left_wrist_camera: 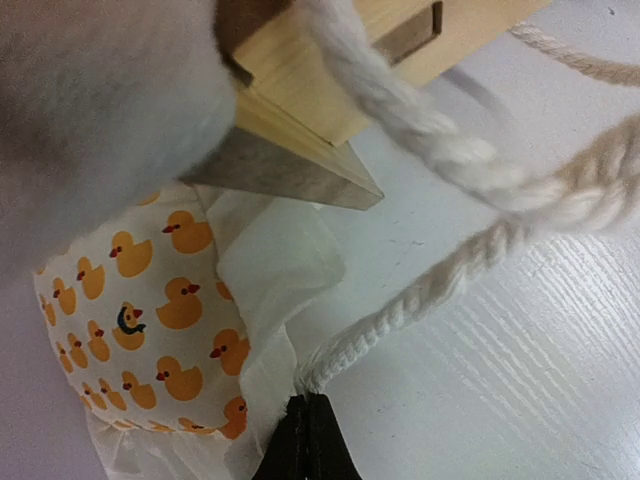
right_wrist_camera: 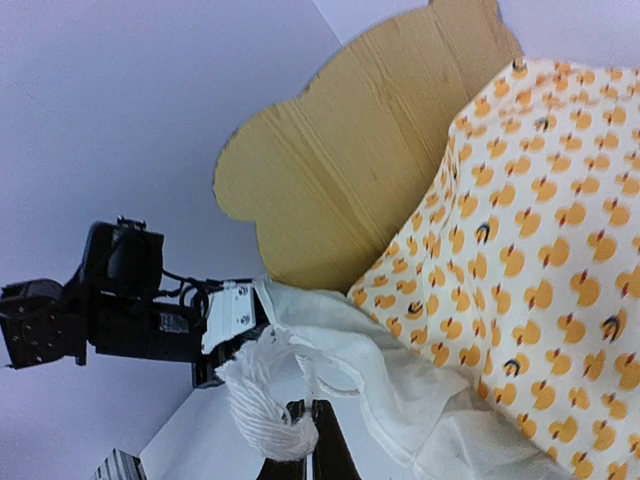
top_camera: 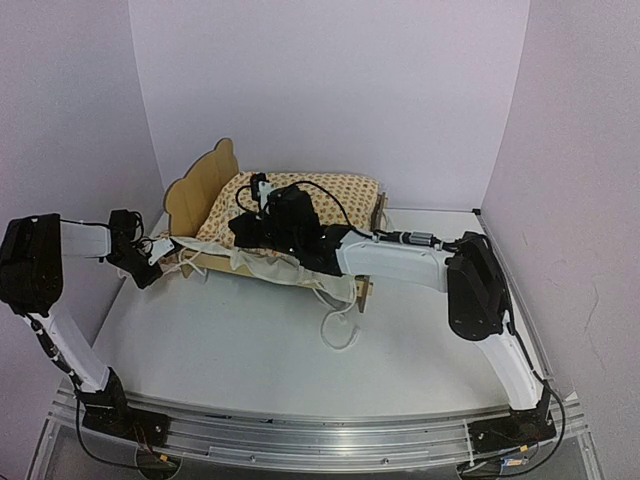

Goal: Set up the pet bed

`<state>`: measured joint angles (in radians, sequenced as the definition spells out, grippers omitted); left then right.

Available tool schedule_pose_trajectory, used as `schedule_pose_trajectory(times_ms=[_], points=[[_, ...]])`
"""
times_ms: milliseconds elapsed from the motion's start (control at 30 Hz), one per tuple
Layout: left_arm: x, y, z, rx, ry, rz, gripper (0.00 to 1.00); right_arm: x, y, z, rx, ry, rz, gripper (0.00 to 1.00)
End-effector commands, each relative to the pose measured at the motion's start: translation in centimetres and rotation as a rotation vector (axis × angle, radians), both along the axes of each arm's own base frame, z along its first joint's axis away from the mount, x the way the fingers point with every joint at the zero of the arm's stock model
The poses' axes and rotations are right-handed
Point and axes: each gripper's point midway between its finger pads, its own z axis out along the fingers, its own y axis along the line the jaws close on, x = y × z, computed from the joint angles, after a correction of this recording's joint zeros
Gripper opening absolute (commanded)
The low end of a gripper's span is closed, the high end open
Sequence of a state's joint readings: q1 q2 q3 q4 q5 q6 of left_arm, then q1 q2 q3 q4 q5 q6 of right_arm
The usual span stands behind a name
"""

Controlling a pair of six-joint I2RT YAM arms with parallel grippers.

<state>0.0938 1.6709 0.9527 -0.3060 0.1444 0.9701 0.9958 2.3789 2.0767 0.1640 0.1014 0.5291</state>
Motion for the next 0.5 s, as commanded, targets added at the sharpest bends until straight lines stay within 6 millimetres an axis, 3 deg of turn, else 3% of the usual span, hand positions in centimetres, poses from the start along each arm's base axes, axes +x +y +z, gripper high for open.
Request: schedule_pose_trajectory(times_ms=[0, 200, 333, 467], points=[[2.1, 3.2, 2.8, 0.049, -0.130, 0.086, 0.00, 2.3, -3.7, 11.9, 0.120, -0.193, -0.072, 0.00], [0.2, 1.7, 2.7, -0.017, -0.103, 0.046, 0.00, 4.8, -6.9, 13.9, 0.103, -0.253, -0.157, 0.00], [-0.6, 2.6, 1.5, 0.001, -0.084, 0.073, 0.00, 5.6, -8.8, 15.2, 0.093, -0.283, -0.203, 0.00], [-0.6, 4.7, -0.6, 0.053, -0.039, 0.112, 0.00, 5.2, -9.4, 16.3, 0.091, -0.305, -0.203, 0.00]])
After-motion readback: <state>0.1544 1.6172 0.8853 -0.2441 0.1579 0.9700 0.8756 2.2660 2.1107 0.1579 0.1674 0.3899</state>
